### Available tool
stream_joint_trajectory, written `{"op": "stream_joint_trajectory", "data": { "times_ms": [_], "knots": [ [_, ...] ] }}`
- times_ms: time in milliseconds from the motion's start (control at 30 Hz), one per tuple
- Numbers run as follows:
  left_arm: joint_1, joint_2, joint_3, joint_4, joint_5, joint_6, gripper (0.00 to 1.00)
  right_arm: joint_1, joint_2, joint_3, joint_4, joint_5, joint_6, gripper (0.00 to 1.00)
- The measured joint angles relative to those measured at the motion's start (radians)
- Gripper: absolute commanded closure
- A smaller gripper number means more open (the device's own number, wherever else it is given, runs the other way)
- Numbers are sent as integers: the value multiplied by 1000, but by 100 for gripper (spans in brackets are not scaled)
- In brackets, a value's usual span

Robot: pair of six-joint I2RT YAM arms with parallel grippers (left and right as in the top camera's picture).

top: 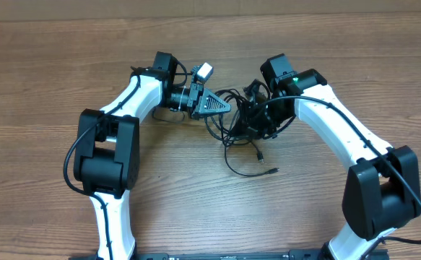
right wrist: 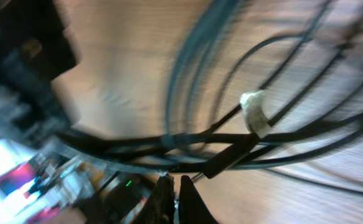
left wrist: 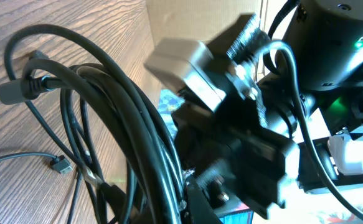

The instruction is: Untangle cables

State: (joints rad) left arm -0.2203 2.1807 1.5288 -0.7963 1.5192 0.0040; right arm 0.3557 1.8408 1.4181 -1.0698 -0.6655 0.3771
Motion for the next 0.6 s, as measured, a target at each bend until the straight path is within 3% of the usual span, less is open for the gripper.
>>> {"op": "stream_joint_trajectory", "data": {
  "times_ms": [267,333,600],
  "knots": [
    [0,0,0,0,0,0,96,0,0,0,16,266,70,96],
    [0,0,0,0,0,0,96,0,0,0,41,307,82,89],
    [0,0,0,0,0,0,95,-27,0,-1,158,295,131,80]
  ]
}}
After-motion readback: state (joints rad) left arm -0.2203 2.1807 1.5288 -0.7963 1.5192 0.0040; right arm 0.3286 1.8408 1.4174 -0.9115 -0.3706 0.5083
